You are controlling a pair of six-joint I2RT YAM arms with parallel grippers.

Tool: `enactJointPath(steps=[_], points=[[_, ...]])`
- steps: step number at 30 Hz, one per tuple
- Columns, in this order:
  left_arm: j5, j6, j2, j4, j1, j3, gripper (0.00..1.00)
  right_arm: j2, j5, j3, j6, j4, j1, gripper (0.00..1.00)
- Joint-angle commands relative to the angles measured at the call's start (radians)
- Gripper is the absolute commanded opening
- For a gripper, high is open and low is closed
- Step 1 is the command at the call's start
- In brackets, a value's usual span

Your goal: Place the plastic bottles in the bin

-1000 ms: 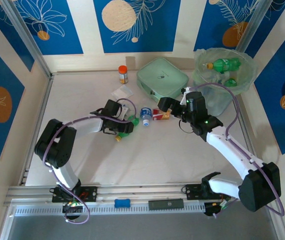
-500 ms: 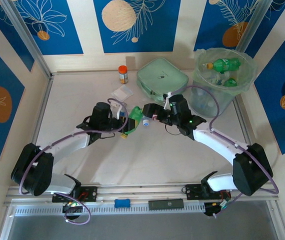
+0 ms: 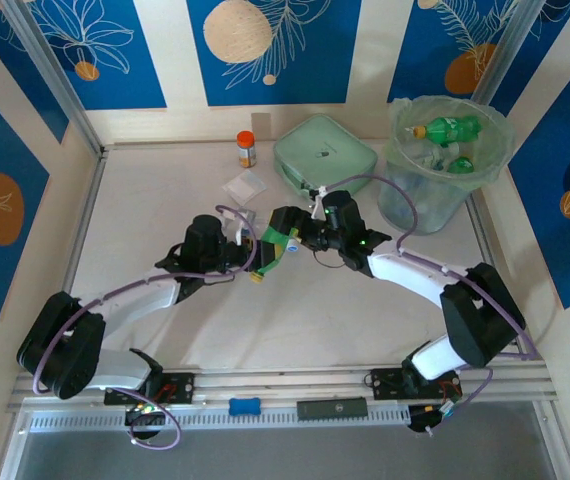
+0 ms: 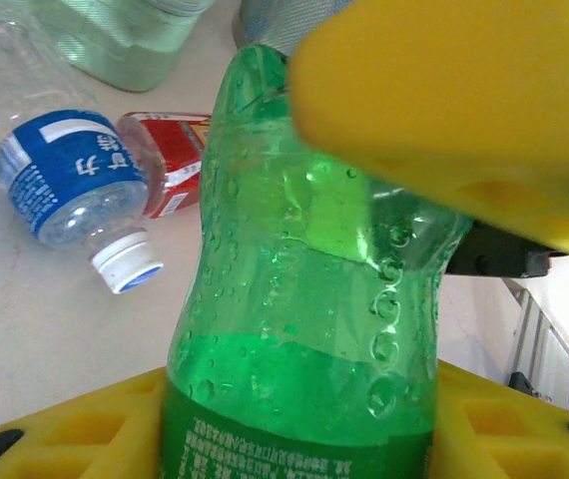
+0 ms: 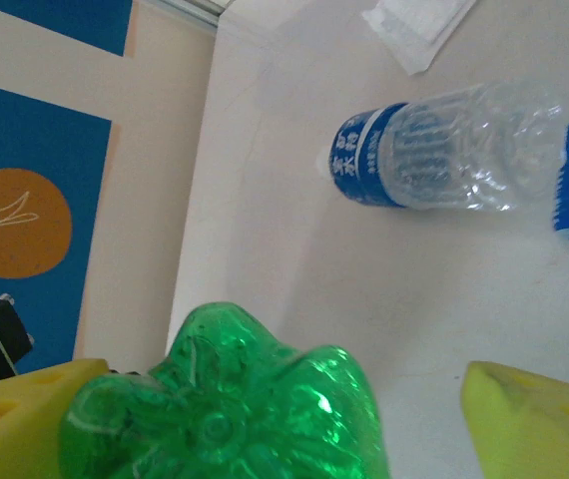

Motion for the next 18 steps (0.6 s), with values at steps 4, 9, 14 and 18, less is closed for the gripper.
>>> enactJointPath(steps=[4,9,14,18], points=[[0.03,-0.04,-0.003,0.121,-0.025,-0.027,0.48,0.026,-0.035,0.023,0.02,0.041,0.008,0.69],[0.027,-0.046,0.006,0.129,-0.031,-0.028,0.51,0.026,-0.041,0.02,0.022,0.042,0.008,0.5],[0.001,-0.057,-0.012,0.127,-0.03,-0.036,0.77,0.016,-0.025,0.024,0.0,0.015,0.002,0.46],[-0.058,-0.081,-0.054,0.132,-0.025,-0.07,0.91,-0.009,-0.01,0.039,-0.041,-0.046,-0.03,0.46]])
